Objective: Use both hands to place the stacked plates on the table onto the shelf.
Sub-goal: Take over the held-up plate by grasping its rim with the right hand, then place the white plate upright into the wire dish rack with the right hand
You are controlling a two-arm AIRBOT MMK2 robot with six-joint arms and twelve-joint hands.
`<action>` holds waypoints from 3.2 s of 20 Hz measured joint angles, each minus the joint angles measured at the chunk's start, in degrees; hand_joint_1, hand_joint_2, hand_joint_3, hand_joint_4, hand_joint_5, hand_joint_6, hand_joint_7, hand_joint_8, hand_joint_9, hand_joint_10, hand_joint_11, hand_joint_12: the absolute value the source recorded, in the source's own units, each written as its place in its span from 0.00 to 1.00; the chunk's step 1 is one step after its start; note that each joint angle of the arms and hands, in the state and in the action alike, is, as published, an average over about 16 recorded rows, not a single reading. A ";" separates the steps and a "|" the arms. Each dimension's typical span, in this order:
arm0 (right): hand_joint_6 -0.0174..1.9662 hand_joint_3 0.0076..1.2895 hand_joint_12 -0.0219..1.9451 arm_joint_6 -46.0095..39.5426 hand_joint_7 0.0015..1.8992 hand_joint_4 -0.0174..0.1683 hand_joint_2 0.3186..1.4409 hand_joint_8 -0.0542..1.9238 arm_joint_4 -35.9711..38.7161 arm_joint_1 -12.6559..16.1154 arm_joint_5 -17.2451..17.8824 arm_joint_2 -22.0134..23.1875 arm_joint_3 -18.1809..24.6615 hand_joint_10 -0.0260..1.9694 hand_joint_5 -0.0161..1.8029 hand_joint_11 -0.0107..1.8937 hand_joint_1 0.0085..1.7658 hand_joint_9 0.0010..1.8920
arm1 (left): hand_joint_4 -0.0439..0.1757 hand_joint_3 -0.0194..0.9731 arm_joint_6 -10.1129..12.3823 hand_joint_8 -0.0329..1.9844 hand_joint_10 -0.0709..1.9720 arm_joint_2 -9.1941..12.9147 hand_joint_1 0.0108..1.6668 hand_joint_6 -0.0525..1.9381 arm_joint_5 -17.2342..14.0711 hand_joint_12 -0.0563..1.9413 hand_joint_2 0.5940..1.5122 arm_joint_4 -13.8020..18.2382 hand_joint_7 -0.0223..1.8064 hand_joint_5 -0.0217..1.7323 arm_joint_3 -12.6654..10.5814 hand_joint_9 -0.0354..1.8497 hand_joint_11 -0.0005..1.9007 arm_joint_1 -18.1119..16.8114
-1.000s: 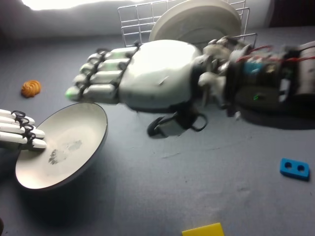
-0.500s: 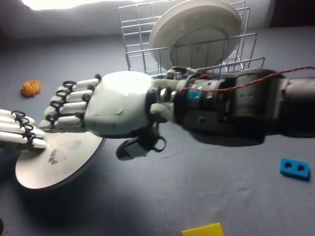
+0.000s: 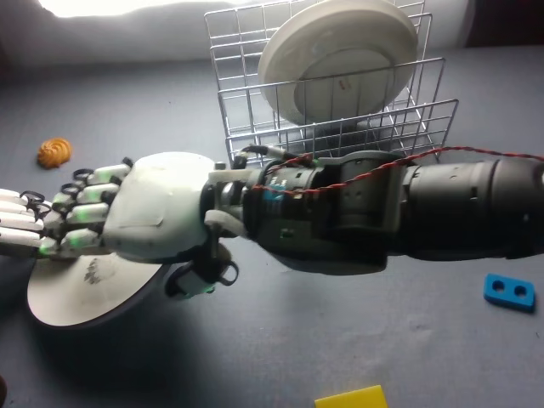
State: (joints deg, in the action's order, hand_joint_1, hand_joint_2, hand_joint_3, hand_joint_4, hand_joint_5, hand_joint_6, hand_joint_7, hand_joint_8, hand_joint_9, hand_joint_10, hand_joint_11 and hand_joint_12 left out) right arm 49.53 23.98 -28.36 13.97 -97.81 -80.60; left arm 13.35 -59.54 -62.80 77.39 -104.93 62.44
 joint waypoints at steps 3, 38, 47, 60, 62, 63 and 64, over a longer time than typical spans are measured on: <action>0.03 0.01 0.28 0.20 0.14 0.09 0.59 0.03 -0.06 -0.11 0.58 -1.75 -1.57 0.03 0.17 0.07 0.68 0.13 | 0.20 0.03 0.04 0.01 0.05 -0.01 0.00 0.02 0.03 0.04 0.65 0.08 0.01 0.04 -0.01 0.05 0.01 -0.05; 0.44 0.01 0.52 1.01 0.57 0.15 0.59 0.38 -8.32 6.06 -0.90 15.02 17.11 0.01 0.52 0.49 0.67 0.71 | 0.20 0.03 4.24 0.03 0.04 4.91 0.00 0.04 -4.20 0.04 0.66 8.07 0.04 0.05 -0.72 0.04 0.01 -21.75; 0.50 0.01 0.53 -7.36 0.58 0.18 0.59 0.42 -12.02 14.08 -6.53 29.69 28.98 0.01 0.55 0.48 0.68 0.71 | 0.20 0.03 4.66 0.03 0.04 6.13 0.00 0.04 -4.59 0.04 0.66 10.39 0.03 0.04 -0.10 0.03 0.01 -25.66; 0.50 0.00 0.54 -52.55 0.57 0.18 0.59 0.43 14.61 21.84 -6.55 37.38 26.56 0.01 0.55 0.48 0.69 0.71 | 0.21 0.03 4.85 0.03 0.04 6.44 0.00 0.04 -4.48 0.04 0.66 11.59 0.04 0.04 0.23 0.03 0.01 -26.54; 0.50 0.00 0.54 -58.55 0.57 0.18 0.59 0.43 18.03 22.56 -6.36 37.59 25.46 0.01 0.55 0.48 0.69 0.71 | 0.21 0.03 4.80 0.03 0.04 6.46 0.00 0.04 -4.47 0.04 0.66 11.63 0.04 0.04 0.27 0.03 0.01 -26.54; 0.50 0.00 0.54 -60.91 0.57 0.18 0.59 0.43 18.95 22.87 -6.38 37.64 24.88 0.01 0.55 0.48 0.69 0.70 | 0.21 0.03 4.77 0.03 0.04 6.46 0.00 0.04 -4.47 0.04 0.66 11.66 0.04 0.04 0.29 0.03 0.01 -26.54; 0.50 0.00 0.54 -62.49 0.57 0.17 0.59 0.43 19.09 23.16 -6.57 37.64 24.30 0.01 0.55 0.48 0.69 0.70 | 0.21 0.03 4.74 0.03 0.04 6.46 0.00 0.04 -4.47 0.04 0.66 11.68 0.04 0.04 0.31 0.03 0.01 -26.54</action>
State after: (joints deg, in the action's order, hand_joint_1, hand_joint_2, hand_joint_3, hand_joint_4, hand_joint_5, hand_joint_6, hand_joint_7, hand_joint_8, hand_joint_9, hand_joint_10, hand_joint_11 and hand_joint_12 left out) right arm -12.96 43.07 -5.20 7.40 -60.18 -56.30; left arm 18.09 -53.08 -67.27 89.07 -104.61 35.90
